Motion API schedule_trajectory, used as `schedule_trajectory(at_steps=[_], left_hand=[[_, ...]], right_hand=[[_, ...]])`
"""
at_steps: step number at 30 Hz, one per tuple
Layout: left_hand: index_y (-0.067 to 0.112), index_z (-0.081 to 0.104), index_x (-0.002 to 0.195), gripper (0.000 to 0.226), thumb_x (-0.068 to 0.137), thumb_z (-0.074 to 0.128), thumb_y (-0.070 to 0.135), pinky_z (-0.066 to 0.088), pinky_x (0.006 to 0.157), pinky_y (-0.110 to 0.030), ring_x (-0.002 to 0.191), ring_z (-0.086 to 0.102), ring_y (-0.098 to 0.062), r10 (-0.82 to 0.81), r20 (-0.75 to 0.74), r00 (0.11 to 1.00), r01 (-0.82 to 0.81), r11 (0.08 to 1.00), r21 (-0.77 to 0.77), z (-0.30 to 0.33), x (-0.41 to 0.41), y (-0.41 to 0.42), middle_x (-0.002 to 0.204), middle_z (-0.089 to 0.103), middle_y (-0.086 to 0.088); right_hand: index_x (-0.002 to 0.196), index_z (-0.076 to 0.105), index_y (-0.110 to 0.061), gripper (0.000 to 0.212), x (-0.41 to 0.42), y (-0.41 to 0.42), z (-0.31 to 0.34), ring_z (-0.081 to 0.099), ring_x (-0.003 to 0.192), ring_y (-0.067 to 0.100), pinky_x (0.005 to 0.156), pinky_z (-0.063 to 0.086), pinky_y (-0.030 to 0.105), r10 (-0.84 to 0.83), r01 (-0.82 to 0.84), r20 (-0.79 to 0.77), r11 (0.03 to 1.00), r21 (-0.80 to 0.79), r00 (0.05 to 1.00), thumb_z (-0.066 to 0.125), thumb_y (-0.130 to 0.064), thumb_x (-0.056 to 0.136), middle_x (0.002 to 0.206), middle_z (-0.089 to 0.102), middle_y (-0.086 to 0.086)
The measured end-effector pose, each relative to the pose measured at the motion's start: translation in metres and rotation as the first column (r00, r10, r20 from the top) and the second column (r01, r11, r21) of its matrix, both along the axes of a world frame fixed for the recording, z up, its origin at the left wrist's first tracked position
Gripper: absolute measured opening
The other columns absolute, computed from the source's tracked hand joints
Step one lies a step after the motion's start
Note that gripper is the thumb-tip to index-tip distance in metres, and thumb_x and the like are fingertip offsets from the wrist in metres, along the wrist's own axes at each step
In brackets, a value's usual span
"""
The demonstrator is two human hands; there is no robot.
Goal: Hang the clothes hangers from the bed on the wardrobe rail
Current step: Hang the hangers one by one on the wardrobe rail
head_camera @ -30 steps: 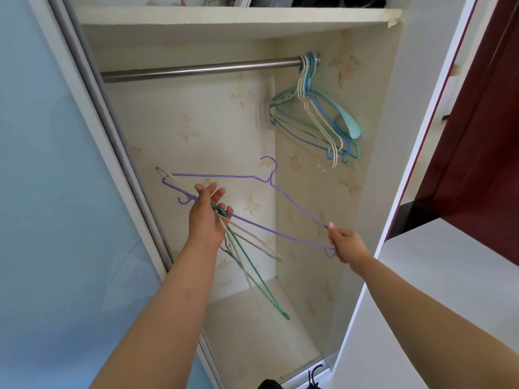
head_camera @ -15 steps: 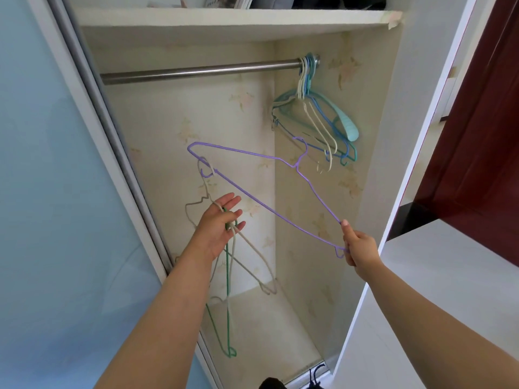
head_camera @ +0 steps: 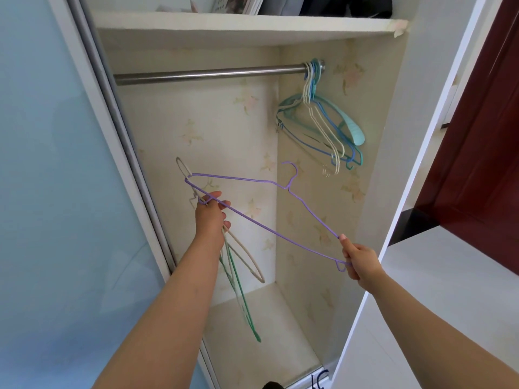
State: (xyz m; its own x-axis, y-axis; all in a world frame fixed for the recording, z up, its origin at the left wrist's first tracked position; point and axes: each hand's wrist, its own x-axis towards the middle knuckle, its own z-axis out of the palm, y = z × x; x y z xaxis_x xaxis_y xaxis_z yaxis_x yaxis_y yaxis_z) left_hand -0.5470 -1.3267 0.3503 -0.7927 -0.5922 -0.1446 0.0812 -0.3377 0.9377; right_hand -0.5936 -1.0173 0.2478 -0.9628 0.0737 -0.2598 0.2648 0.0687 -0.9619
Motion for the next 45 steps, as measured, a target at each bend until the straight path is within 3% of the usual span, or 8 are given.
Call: schedule_trajectory(at_steps=[11, 17, 24, 28, 32, 36, 42, 45], left_hand=[[0.019, 0.061, 0.086, 0.034, 0.104, 0.033, 0.024, 0.025, 0.041, -0.016, 0.047, 0.028, -0.011, -0.135, 0.159, 0.978, 0.173, 0.951, -0.257, -0.018, -0.001, 0.000, 0.078, 0.065, -0.001], [0.018, 0.060, 0.084, 0.033, 0.104, 0.034, 0.023, 0.025, 0.038, -0.016, 0.050, 0.028, -0.010, -0.220, 0.242, 0.945, 0.265, 0.949, -0.172, -0.018, 0.002, 0.002, 0.079, 0.065, -0.002], [0.012, 0.058, 0.087, 0.029, 0.103, 0.036, 0.022, 0.023, 0.035, -0.011, 0.043, 0.029, -0.007, -0.240, 0.284, 0.928, 0.243, 0.970, 0.028, -0.021, -0.002, -0.001, 0.073, 0.064, -0.002], [0.011, 0.056, 0.081, 0.036, 0.105, 0.033, 0.027, 0.023, 0.033, -0.010, 0.050, 0.027, -0.009, -0.234, 0.262, 0.936, 0.210, 0.971, 0.116, -0.025, -0.003, 0.000, 0.077, 0.062, -0.004], [0.011, 0.056, 0.081, 0.037, 0.105, 0.034, 0.030, 0.026, 0.036, -0.013, 0.052, 0.031, -0.010, -0.208, 0.255, 0.944, 0.193, 0.978, 0.082, -0.027, -0.004, 0.007, 0.076, 0.057, -0.003], [0.013, 0.056, 0.082, 0.036, 0.104, 0.034, 0.031, 0.028, 0.038, -0.015, 0.052, 0.033, -0.011, -0.206, 0.289, 0.935, 0.211, 0.977, 0.014, -0.028, -0.006, 0.011, 0.073, 0.055, -0.002], [0.014, 0.056, 0.085, 0.031, 0.103, 0.036, 0.028, 0.029, 0.042, -0.019, 0.052, 0.033, -0.012, -0.189, 0.316, 0.930, 0.212, 0.976, -0.039, -0.038, -0.007, 0.003, 0.076, 0.057, -0.001], [0.014, 0.056, 0.082, 0.033, 0.104, 0.036, 0.029, 0.028, 0.045, -0.021, 0.052, 0.032, -0.013, -0.152, 0.290, 0.945, 0.164, 0.986, -0.018, -0.039, -0.006, 0.000, 0.074, 0.057, -0.002]], right_hand=[[0.059, 0.038, -0.016, 0.051, 0.008, -0.011, -0.001, 0.019, 0.041, 0.016, 0.041, 0.017, 0.020, -0.020, 0.025, 0.060, 0.996, -0.081, 0.998, 0.063, -0.052, 0.085, 0.054, 0.023, 0.001], [0.060, 0.034, -0.016, 0.053, 0.012, -0.014, 0.000, 0.017, 0.041, 0.015, 0.042, 0.016, 0.020, -0.038, 0.038, -0.007, 0.996, -0.081, 0.999, 0.064, -0.051, 0.084, 0.053, 0.022, 0.001], [0.058, 0.026, -0.018, 0.056, 0.024, -0.019, 0.007, 0.018, 0.042, 0.016, 0.043, 0.018, 0.023, -0.069, 0.063, -0.097, 0.996, -0.068, 0.993, 0.064, -0.050, 0.085, 0.054, 0.021, 0.001], [0.061, 0.029, -0.014, 0.053, 0.029, -0.035, 0.021, 0.022, 0.051, 0.019, 0.051, 0.023, 0.027, -0.069, 0.082, -0.258, 0.996, 0.038, 0.964, 0.055, -0.049, 0.091, 0.060, 0.023, 0.004], [0.069, 0.053, -0.013, 0.041, 0.040, -0.063, 0.034, 0.038, 0.055, 0.019, 0.056, 0.036, 0.028, -0.009, 0.088, -0.455, 0.984, 0.154, 0.890, 0.040, -0.035, 0.101, 0.057, 0.039, 0.001], [0.073, 0.057, -0.024, 0.036, 0.037, -0.084, 0.059, 0.045, 0.057, 0.020, 0.058, 0.040, 0.029, 0.033, 0.072, -0.548, 0.983, 0.168, 0.836, 0.037, -0.031, 0.102, 0.058, 0.045, 0.001], [0.072, 0.058, -0.013, 0.038, 0.014, -0.104, 0.120, 0.029, 0.041, 0.014, 0.041, 0.026, 0.019, 0.119, -0.129, -0.408, 0.992, 0.003, 0.905, 0.039, -0.028, 0.102, 0.052, 0.035, 0.000], [0.071, 0.058, -0.013, 0.038, 0.011, -0.106, 0.133, 0.028, 0.037, 0.012, 0.040, 0.024, 0.019, 0.246, -0.216, -0.425, 0.969, 0.119, 0.871, 0.040, -0.028, 0.102, 0.052, 0.034, 0.002]])
